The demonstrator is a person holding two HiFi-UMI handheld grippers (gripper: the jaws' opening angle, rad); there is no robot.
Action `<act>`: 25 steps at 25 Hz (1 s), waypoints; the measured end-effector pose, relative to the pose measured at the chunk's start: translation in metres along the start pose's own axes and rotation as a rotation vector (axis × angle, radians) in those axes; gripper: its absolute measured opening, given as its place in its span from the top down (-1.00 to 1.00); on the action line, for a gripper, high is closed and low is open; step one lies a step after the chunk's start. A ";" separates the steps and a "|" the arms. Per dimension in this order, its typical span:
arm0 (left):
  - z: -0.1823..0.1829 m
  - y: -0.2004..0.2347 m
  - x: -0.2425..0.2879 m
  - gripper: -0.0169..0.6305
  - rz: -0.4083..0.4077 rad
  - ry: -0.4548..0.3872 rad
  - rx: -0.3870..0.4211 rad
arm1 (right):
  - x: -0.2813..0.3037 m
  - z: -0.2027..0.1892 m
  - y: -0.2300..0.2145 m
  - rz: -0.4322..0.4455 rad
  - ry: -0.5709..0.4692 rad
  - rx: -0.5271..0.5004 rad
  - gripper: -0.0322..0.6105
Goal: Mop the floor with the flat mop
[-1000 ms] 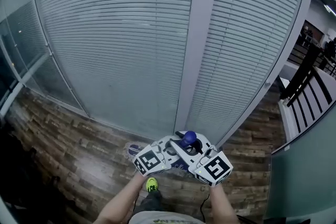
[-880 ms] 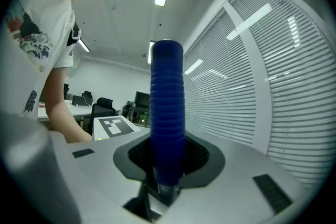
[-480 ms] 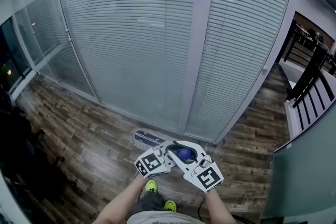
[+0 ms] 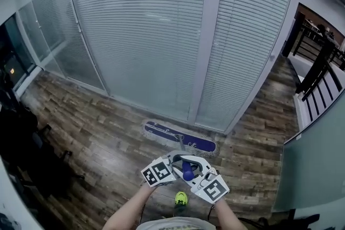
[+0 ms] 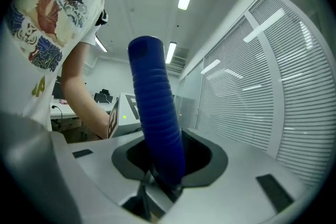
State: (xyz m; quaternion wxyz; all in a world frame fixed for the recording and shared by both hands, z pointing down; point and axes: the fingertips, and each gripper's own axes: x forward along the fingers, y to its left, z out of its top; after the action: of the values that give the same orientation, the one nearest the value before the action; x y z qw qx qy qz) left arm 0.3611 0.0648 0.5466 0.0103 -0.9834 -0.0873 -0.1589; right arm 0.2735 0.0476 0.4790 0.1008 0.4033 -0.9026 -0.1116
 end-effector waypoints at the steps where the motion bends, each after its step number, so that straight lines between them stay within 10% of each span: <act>1: -0.006 -0.015 -0.007 0.49 -0.003 0.002 -0.002 | -0.002 0.000 0.018 0.011 0.014 0.004 0.51; 15: -0.044 -0.233 -0.112 0.44 -0.013 -0.039 -0.045 | -0.052 0.050 0.257 0.104 0.116 0.041 0.49; 25: -0.060 -0.280 -0.126 0.45 0.014 -0.030 -0.005 | -0.069 0.050 0.307 0.110 0.100 0.037 0.48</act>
State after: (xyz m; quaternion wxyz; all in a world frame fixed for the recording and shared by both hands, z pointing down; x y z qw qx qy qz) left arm 0.1763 0.3164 0.5618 0.0074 -0.9863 -0.0799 -0.1442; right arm 0.0885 0.3044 0.5118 0.1443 0.3600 -0.9192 -0.0687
